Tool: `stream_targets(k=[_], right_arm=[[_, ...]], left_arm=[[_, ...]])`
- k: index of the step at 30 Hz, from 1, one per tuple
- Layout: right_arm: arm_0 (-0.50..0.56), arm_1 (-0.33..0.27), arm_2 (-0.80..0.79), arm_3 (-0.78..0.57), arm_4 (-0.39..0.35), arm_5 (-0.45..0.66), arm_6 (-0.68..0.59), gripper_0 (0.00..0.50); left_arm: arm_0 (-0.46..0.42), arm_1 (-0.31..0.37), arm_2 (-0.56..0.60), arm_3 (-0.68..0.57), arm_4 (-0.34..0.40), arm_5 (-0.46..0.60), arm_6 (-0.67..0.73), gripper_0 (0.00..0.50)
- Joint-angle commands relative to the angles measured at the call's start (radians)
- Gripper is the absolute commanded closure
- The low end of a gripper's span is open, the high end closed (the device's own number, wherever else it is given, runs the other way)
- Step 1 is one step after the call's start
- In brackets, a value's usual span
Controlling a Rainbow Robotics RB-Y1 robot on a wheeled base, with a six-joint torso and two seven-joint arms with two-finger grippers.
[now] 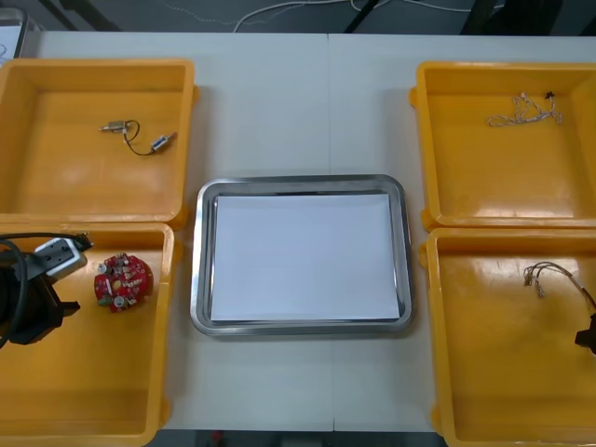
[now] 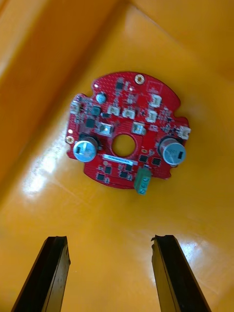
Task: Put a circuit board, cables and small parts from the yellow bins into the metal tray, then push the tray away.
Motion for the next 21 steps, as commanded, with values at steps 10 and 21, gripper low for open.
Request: stream_targets(k=[10, 21], right_arm=[[0.043, 0.010, 0.054, 0.066, 0.038, -0.132, 0.014, 0.000], [0.043, 0.010, 0.094, 0.101, 0.035, -0.187, 0.014, 0.000]], left_arm=[[0.035, -0.040, -0.073, 0.036, -0.029, -0.068, -0.266, 0.023], [0.027, -0.040, -0.139, 0.097, -0.058, -0.173, -0.289, 0.007]])
